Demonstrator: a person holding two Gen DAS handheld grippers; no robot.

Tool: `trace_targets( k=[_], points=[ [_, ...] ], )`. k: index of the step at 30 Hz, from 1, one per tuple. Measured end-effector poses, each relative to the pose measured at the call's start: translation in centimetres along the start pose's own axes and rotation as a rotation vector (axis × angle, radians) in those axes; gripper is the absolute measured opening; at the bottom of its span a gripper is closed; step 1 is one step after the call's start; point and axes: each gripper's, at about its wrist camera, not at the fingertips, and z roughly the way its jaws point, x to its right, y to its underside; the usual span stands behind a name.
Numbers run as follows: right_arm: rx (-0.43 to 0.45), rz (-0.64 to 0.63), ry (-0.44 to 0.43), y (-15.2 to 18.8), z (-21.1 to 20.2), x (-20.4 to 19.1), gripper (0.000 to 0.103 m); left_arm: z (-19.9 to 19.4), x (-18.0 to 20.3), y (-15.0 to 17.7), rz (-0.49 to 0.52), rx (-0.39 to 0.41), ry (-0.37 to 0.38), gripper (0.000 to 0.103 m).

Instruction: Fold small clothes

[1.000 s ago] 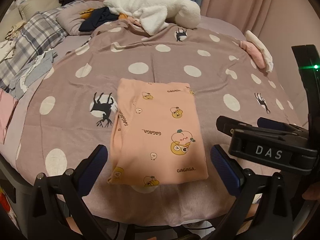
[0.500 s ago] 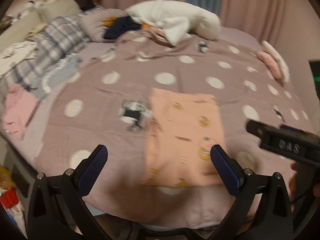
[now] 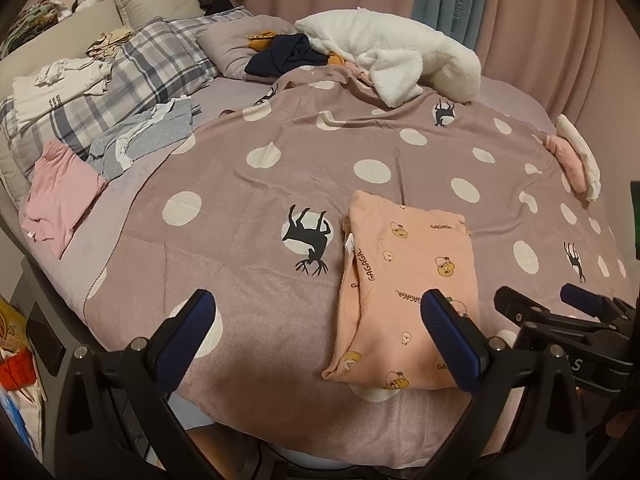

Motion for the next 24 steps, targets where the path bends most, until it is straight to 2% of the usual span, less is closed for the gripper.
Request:
trace_targets(
  k=[19, 24],
  points=[
    [-0.001, -0.029, 0.012, 0.1, 0.2, -1.4, 0.099, 0.4, 0.7, 0.3, 0.042, -0.022, -0.006, 0.103],
    [-0.006, -0.039, 0.04, 0.1, 0.4, -1.5, 0.1, 0.7, 0.8, 0.4, 0.045, -0.031, -0.003, 0.103]
  ],
)
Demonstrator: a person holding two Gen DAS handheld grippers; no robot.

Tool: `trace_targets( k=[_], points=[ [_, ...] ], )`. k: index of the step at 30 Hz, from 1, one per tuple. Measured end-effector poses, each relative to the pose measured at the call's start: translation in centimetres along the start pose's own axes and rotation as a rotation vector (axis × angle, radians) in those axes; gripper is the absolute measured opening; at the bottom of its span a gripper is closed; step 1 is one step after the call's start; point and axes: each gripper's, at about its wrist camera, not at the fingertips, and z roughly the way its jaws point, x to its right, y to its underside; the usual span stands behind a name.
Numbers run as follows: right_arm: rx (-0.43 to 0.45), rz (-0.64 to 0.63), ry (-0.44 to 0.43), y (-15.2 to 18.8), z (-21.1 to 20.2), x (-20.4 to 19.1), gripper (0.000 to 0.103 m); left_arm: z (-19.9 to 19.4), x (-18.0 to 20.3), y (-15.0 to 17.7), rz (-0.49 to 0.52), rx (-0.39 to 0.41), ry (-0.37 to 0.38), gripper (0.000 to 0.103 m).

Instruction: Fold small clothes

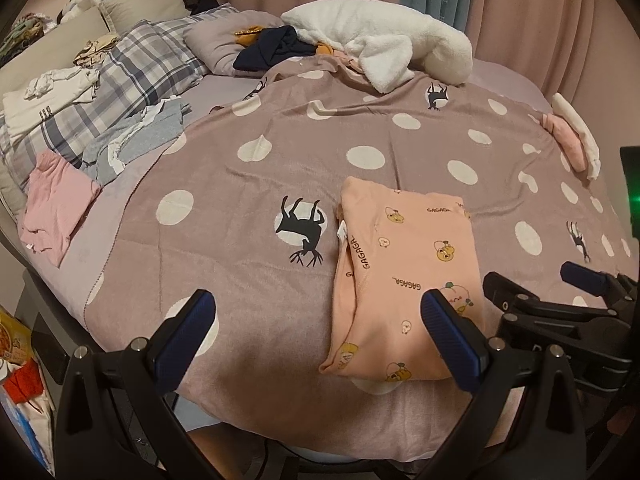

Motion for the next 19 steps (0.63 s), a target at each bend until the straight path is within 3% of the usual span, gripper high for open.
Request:
trace_targets(
  k=[15, 19],
  points=[
    [-0.01, -0.006, -0.007, 0.01, 0.24, -0.19, 0.1, 0.31, -0.53, -0.15, -0.019, -0.005, -0.015, 0.103],
    [-0.013, -0.013, -0.007, -0.03, 0.31, -0.33, 0.1, 0.04, -0.65, -0.17, -0.03, 0.025, -0.005, 0.103]
  ],
)
